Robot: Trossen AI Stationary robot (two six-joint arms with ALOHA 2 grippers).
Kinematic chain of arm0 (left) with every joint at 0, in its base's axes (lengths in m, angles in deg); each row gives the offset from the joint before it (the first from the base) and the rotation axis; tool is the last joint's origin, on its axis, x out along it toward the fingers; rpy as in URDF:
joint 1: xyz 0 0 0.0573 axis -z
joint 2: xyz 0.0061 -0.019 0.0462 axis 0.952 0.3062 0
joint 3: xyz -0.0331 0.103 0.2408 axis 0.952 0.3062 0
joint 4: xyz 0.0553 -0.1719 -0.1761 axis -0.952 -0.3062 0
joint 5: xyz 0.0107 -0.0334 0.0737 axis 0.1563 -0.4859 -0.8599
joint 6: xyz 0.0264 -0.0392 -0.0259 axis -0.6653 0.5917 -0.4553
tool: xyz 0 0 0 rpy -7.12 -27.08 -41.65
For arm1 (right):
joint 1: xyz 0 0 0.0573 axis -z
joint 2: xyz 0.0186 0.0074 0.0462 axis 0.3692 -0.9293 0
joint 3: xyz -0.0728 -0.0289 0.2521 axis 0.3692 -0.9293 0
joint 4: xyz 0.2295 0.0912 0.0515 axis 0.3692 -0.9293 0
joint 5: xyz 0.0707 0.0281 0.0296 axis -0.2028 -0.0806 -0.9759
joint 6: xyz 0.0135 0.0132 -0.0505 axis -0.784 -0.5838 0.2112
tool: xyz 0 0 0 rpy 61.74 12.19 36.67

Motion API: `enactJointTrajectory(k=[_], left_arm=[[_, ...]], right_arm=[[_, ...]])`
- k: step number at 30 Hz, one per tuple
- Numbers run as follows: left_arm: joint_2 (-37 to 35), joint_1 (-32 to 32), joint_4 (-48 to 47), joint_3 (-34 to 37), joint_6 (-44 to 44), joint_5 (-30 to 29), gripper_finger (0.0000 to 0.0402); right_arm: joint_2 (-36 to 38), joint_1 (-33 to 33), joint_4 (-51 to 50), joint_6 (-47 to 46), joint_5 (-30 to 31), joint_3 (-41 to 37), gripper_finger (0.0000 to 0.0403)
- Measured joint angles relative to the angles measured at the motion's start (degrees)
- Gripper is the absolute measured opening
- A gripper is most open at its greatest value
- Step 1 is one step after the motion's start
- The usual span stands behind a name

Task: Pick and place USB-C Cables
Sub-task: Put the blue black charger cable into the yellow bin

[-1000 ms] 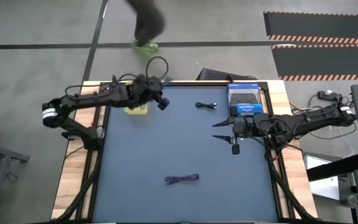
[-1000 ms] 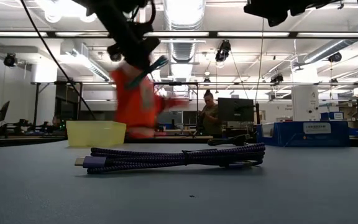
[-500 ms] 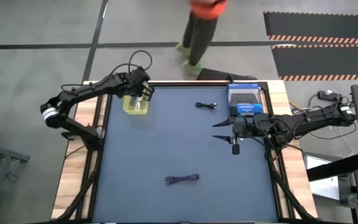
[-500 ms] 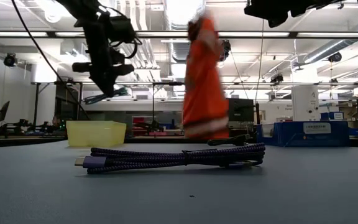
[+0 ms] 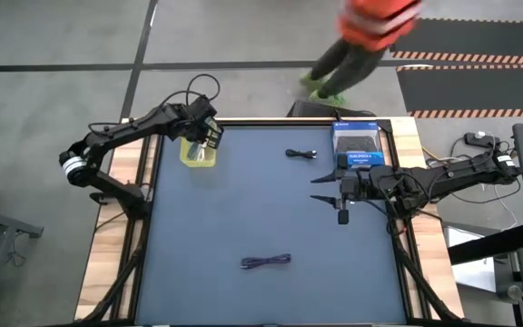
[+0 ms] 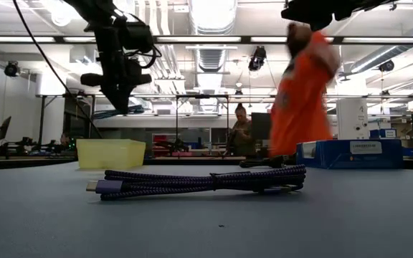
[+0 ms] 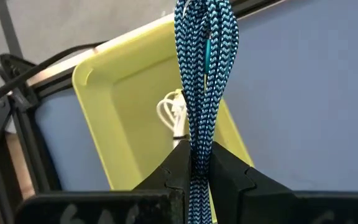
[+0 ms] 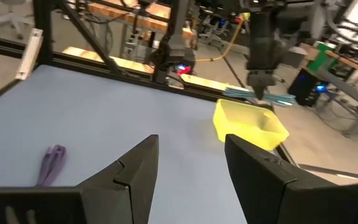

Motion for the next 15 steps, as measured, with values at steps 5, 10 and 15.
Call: enactJointTrajectory(k=[5,10,15], left_arm=[[0.02,-1.10,-0.68,0.97,0.00,0.26,0.0022],[0.02,-2.54,-3.69,0.70,-0.03,2.20,0.0022],[0.15,-6.21,-8.88,0.09,-0.04,5.11,0.0022]], right_arm=[[-0.02,0.02,-0.04,-0.49,1.01,0.00,0.0178],[-0.02,0.02,-0.07,-0.65,0.99,0.00,0.0178],[-0.07,0.02,-0.06,-0.62,1.01,0.00,0.0178]])
